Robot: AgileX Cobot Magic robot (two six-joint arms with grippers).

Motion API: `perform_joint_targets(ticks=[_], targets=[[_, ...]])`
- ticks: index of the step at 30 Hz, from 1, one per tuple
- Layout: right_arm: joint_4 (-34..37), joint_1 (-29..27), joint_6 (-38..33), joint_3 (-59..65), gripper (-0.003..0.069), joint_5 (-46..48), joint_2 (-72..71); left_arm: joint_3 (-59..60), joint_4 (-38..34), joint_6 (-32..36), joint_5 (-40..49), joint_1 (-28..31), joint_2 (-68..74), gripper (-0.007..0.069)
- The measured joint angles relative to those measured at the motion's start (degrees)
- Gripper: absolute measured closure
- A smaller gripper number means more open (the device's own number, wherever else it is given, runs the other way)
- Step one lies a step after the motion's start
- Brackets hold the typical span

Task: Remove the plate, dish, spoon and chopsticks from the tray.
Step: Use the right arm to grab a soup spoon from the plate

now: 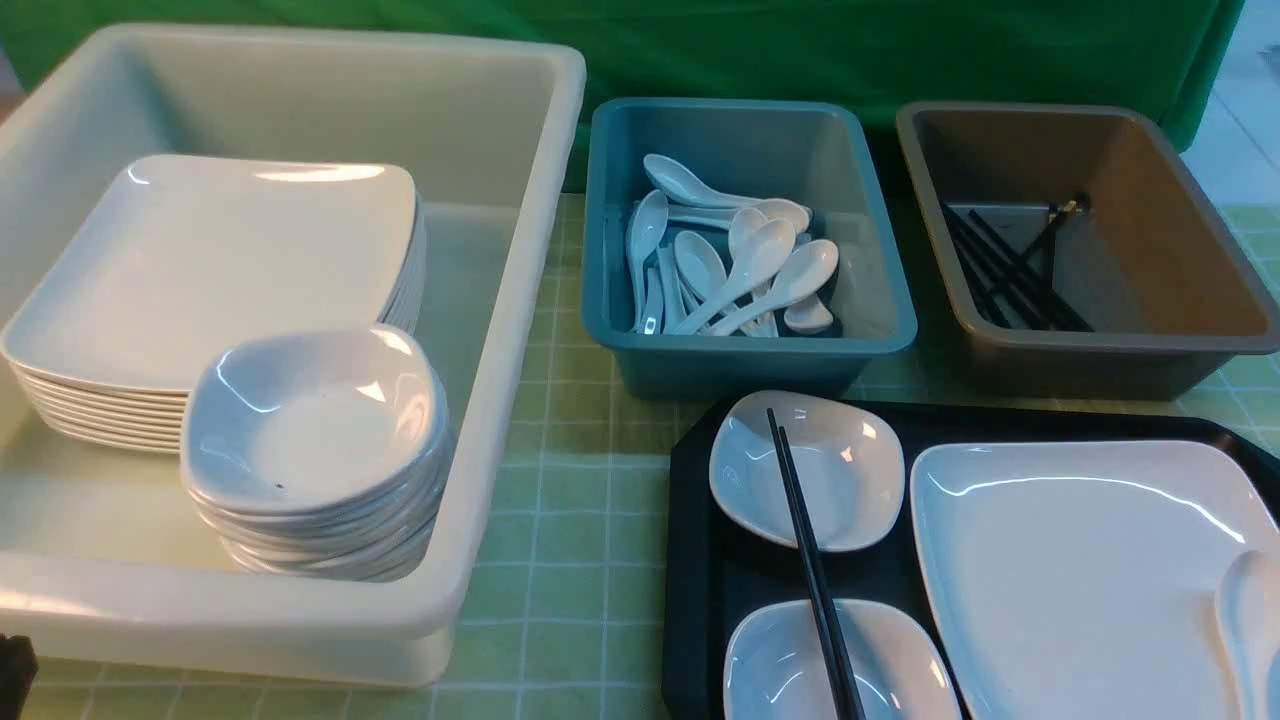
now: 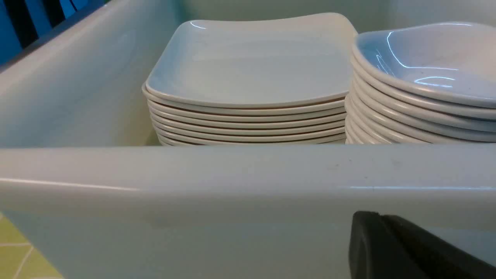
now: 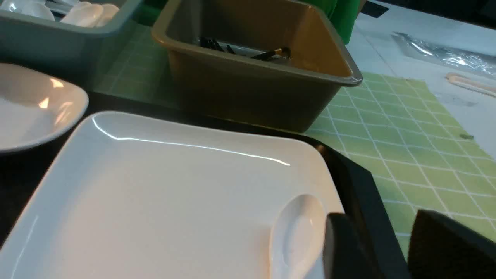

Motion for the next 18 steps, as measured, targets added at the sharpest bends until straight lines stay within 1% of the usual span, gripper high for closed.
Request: perform_joint_targets(ticks=[15,18], targets=[[0.0,0.0,0.0,0.0,0.0416,0.0,0.0,0.0,0.02,0.0,0.0,0.0,0.0,0.0627],[0.0,0.0,0.0,0.0,0.0416,0.0,0.0,0.0,1.11,0.76,-0.49,0.0,0.0,0.0627]])
